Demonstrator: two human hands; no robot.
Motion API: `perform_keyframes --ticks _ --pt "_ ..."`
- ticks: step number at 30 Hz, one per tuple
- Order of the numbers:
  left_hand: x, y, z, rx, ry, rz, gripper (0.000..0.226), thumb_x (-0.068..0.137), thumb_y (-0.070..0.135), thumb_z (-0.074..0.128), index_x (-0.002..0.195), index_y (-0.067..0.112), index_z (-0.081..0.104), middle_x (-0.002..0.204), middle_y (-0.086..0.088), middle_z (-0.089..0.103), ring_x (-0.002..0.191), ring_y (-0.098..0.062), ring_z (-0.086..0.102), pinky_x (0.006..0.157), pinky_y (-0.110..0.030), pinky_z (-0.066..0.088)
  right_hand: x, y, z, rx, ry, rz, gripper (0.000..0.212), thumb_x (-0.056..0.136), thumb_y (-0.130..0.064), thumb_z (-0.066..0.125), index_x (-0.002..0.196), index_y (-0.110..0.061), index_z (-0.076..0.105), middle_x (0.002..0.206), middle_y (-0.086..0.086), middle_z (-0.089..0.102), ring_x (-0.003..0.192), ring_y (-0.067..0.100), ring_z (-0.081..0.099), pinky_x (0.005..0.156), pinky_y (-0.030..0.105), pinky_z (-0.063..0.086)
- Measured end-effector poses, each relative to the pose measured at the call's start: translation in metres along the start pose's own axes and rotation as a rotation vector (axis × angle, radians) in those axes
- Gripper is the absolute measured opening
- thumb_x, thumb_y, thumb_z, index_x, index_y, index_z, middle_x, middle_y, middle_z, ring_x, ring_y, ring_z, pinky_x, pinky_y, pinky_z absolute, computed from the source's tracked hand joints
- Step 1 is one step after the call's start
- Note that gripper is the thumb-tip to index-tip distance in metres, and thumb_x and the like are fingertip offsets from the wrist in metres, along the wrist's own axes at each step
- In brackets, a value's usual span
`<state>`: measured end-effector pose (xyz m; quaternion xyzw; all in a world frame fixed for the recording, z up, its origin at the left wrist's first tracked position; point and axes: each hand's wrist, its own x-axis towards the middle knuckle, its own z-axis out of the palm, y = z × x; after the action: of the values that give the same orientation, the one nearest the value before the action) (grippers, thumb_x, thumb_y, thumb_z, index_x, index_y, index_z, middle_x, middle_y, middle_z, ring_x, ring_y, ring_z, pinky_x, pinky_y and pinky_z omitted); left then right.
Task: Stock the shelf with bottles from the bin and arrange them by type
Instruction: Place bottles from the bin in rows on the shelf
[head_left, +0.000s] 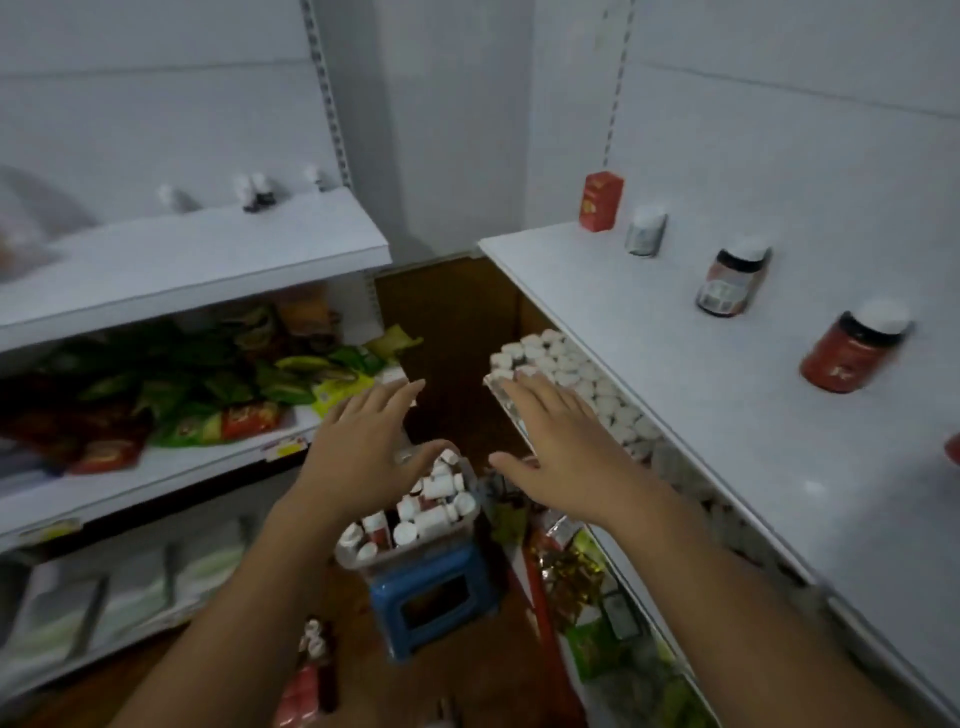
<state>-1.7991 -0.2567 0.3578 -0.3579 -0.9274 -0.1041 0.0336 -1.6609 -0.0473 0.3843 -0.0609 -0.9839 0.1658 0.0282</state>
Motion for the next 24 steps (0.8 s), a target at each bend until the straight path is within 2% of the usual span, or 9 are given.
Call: perform_keyframes --ticks 5,8,10,13,15,19,21,24 --pt "0.008 -0.099 0.056 -0.094 -0.114 -0.18 0.08 0.096 0.077 0.043 0.162 0.033 0.028 0.164 0.005 0.04 0.148 -0.022 0.041 0.118 -0.051 0.037 0.096 -0.012 0.085 0.076 -0.164 0.017 0.082 0.098 -0.057 0.056 0.164 -0.032 0.014 0.171 -0.002 0.018 0.158 0.022 0.017 0.127 0.045 0.024" --pt "0.026 -0.142 0.104 -0.17 -0.246 -0.277 0.074 0.098 0.067 0.052 0.159 0.03 0.034 0.156 0.001 0.048 0.141 -0.025 0.048 0.109 -0.049 0.043 0.146 -0.005 0.139 0.164 -0.237 0.133 0.078 0.097 -0.05 0.062 0.162 -0.03 0.024 0.164 -0.001 0.033 0.148 0.023 0.036 0.117 0.04 0.038" --pt "0.04 -0.165 0.143 -0.233 -0.319 -0.301 0.067 0.097 0.062 0.058 0.155 0.031 0.04 0.151 -0.001 0.055 0.133 -0.026 0.055 0.103 -0.047 0.05 0.174 0.006 0.177 0.215 -0.278 0.23 0.072 0.097 -0.044 0.066 0.158 -0.029 0.032 0.155 0.002 0.043 0.14 0.026 0.045 0.106 0.036 0.042" --pt "0.059 -0.184 0.205 -0.314 -0.434 -0.291 0.06 0.096 0.051 0.067 0.149 0.027 0.05 0.144 -0.004 0.06 0.126 -0.028 0.06 0.097 -0.043 0.053 0.205 0.029 0.238 0.26 -0.377 0.335 0.068 0.093 -0.038 0.07 0.154 -0.03 0.039 0.147 0.004 0.051 0.133 0.03 0.052 0.104 0.045 0.049" --pt "0.068 -0.184 0.244 -0.368 -0.521 -0.259 0.061 0.097 0.044 0.07 0.151 0.023 0.05 0.146 -0.005 0.06 0.128 -0.027 0.06 0.1 -0.04 0.052 0.219 0.045 0.279 0.255 -0.447 0.366 0.066 0.091 -0.038 0.07 0.151 -0.034 0.041 0.142 0.005 0.055 0.128 0.032 0.055 0.101 0.051 0.052" --pt "0.083 -0.17 0.323 -0.523 -0.674 -0.22 0.063 0.095 0.043 0.07 0.151 0.02 0.053 0.145 0.006 0.057 0.13 -0.016 0.056 0.112 -0.035 0.045 0.239 0.068 0.335 0.136 -0.51 0.387 0.072 0.092 -0.026 0.073 0.156 -0.023 0.039 0.146 0.011 0.049 0.13 0.034 0.048 0.104 0.045 0.047" --pt "0.085 -0.164 0.366 -0.537 -0.729 -0.233 0.069 0.088 0.053 0.065 0.15 0.022 0.054 0.146 -0.001 0.059 0.131 -0.025 0.058 0.11 -0.042 0.048 0.246 0.078 0.357 0.052 -0.533 0.38 0.075 0.091 -0.023 0.072 0.157 -0.024 0.036 0.149 0.01 0.046 0.133 0.036 0.044 0.106 0.046 0.045" --pt "0.086 -0.158 0.402 -0.466 -0.736 -0.212 0.06 0.09 0.042 0.071 0.145 0.02 0.058 0.142 -0.008 0.058 0.128 -0.032 0.055 0.104 -0.045 0.051 0.256 0.092 0.381 -0.006 -0.575 0.377 0.078 0.089 -0.021 0.072 0.157 -0.029 0.035 0.154 0.009 0.043 0.14 0.04 0.038 0.108 0.048 0.042"
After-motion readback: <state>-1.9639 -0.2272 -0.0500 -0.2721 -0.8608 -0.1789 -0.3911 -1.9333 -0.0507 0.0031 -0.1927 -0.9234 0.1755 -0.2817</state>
